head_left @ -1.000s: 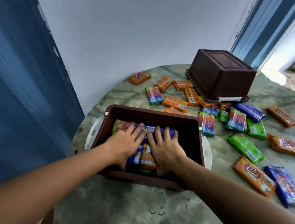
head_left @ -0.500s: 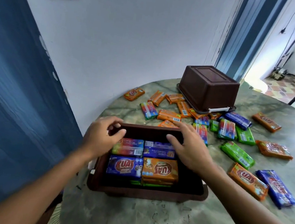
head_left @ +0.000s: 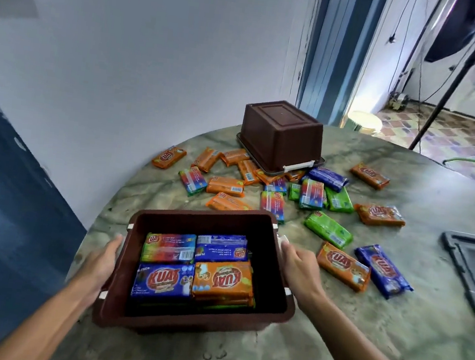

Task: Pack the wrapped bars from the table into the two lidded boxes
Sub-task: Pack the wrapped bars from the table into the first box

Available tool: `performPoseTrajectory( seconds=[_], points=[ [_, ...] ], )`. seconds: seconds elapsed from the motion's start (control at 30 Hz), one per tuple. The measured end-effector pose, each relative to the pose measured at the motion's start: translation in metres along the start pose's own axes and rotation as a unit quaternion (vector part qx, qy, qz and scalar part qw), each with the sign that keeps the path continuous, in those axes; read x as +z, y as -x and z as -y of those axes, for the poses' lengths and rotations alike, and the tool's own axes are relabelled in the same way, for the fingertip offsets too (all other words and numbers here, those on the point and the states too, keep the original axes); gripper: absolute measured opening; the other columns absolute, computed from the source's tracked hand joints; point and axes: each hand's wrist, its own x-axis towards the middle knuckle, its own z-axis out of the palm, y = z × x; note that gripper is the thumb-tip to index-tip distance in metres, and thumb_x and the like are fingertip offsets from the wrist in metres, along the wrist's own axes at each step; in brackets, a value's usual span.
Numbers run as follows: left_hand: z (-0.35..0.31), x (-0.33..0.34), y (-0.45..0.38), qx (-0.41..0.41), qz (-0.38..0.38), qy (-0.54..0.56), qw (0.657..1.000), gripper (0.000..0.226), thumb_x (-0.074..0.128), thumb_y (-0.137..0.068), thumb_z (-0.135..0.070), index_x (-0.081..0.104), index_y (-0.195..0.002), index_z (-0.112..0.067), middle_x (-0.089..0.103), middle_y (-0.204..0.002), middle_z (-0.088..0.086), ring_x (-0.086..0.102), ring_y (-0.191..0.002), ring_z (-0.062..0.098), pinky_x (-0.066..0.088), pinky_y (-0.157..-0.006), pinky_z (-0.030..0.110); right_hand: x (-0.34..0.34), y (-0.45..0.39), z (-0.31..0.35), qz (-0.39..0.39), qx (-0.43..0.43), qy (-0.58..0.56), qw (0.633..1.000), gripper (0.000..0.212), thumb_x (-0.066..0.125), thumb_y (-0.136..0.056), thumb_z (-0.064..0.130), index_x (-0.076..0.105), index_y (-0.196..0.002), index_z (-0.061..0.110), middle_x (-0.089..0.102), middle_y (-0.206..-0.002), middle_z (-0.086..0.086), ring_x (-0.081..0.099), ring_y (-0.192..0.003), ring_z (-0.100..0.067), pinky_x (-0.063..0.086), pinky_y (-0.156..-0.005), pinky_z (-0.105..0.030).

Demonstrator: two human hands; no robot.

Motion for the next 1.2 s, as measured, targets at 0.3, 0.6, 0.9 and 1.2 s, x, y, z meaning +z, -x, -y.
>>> performPoseTrajectory(
  seconds=[0.3, 0.6, 0.9, 1.2],
  points=[
    [-0.013, 0.122, 0.068, -0.049, 0.183, 0.004, 0.982, 0.042, 0.043, -0.098, -0.042, 0.070, -0.096, -0.009, 0.073, -0.074, 0.015, 0.070, -0.057, 0.025, 0.055, -0.051, 0.031, -0.161, 0.032, -0.070, -0.123, 0.022, -0.005, 0.992, 0.051, 0.050, -0.098, 0.034, 0.043, -0.055, 0.007, 0.035, -0.052, -0.003, 0.031, -0.047, -0.013, 0.020, -0.047, -0.028],
    [0.018, 0.219, 0.167, -0.144, 0.293, 0.020, 0.945, 0.050, 0.041, -0.096, -0.034, 0.076, -0.090, 0.001, 0.070, -0.093, 0.026, 0.070, -0.067, 0.030, 0.056, -0.072, 0.041, -0.321, 0.041, -0.133, -0.120, 0.010, -0.029, 0.992, 0.044, 0.052, -0.097, 0.021, 0.040, -0.055, 0.019, 0.030, -0.052, 0.002, 0.027, -0.048, -0.009, 0.018, -0.038, -0.023],
    [0.016, 0.256, 0.229, -0.056, 0.328, 0.153, 0.931, 0.062, 0.036, -0.099, -0.004, 0.069, -0.047, 0.006, 0.068, -0.058, 0.018, 0.069, -0.055, 0.013, 0.052, -0.051, 0.016, -0.354, 0.028, -0.164, 0.012, 0.027, -0.081, 0.996, 0.054, 0.052, -0.076, 0.068, 0.052, -0.066, 0.014, 0.039, -0.061, -0.004, 0.035, -0.058, -0.016, 0.026, -0.053, -0.034],
    [0.014, 0.248, 0.225, -0.135, 0.291, 0.054, 0.946, 0.046, 0.037, -0.089, -0.014, 0.077, -0.069, -0.002, 0.071, -0.066, 0.018, 0.068, -0.050, 0.024, 0.054, -0.039, 0.031, -0.349, 0.023, -0.170, 0.006, 0.043, -0.108, 0.993, 0.045, 0.047, -0.099, 0.025, 0.046, -0.057, 0.007, 0.032, -0.051, -0.006, 0.029, -0.045, -0.014, 0.021, -0.042, -0.027]
  ],
)
